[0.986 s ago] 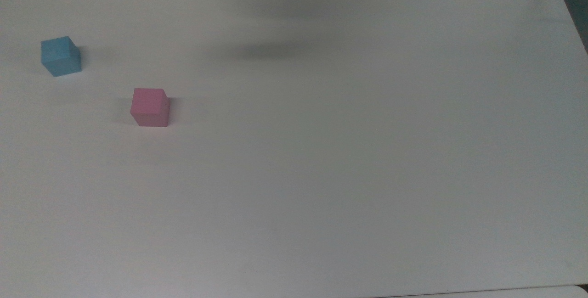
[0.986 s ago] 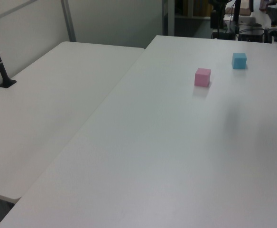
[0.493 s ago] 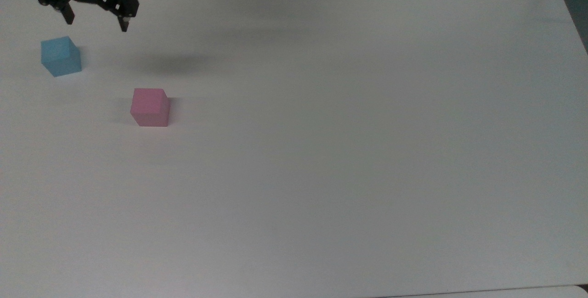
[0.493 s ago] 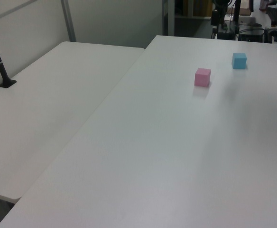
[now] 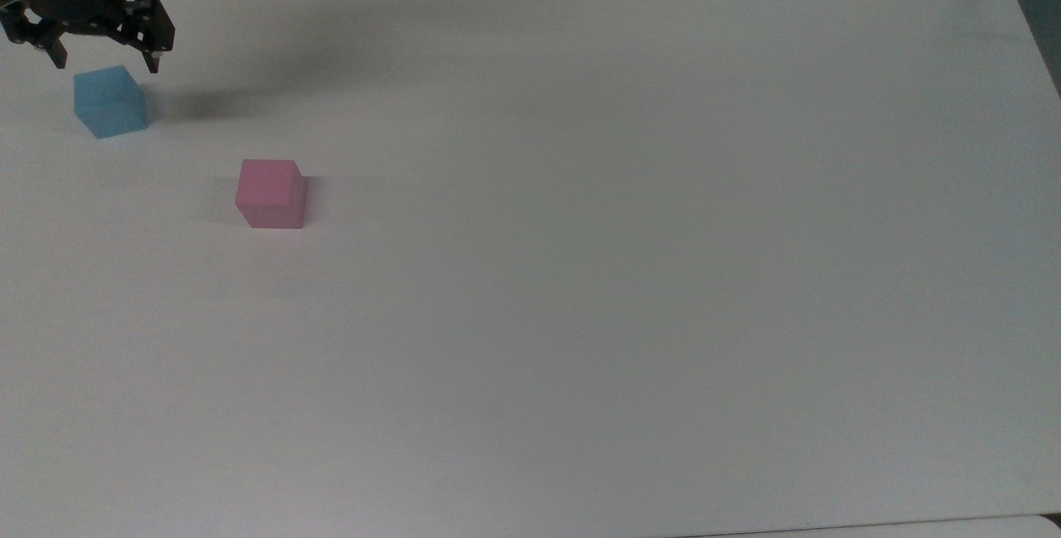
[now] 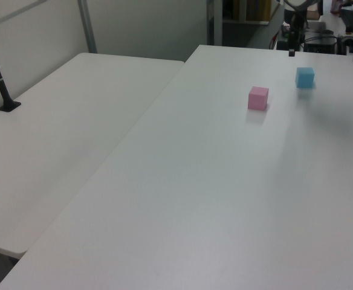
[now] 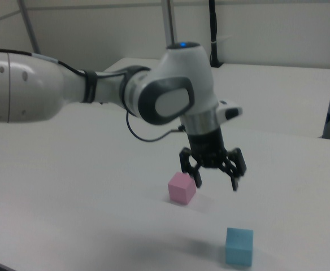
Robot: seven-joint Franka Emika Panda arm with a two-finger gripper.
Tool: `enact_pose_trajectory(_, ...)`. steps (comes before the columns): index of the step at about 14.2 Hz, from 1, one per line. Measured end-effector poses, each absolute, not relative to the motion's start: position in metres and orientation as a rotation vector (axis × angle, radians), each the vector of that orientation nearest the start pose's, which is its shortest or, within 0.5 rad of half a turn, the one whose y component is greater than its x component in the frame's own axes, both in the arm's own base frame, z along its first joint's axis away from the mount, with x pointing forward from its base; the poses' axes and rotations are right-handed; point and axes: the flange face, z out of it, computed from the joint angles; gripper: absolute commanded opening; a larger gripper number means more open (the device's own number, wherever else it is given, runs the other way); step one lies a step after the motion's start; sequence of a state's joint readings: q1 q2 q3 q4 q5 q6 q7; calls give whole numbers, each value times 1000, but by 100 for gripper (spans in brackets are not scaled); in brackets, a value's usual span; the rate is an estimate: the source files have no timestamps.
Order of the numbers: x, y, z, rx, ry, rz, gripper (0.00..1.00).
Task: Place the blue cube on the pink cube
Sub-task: 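Move the open gripper over the light-blue cube, then lower the gripper and close it on the light-blue cube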
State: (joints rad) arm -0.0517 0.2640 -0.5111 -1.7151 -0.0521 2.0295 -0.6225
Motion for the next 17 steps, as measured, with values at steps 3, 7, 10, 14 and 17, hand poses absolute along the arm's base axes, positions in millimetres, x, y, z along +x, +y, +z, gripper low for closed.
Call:
enact_pose_trajectory(3,525,-356,421,-3328,-230,117,100)
enact_pose_trajectory(7,511,-384,374,-3343,-249,174,100)
enact_pose_trajectory(10,505,-395,351,-3317,-334,255,100)
enact_pose_trajectory(14,509,-399,326,-3337,-368,272,32)
enact_pose_trajectory(17,514,-400,324,-3344,-343,221,26)
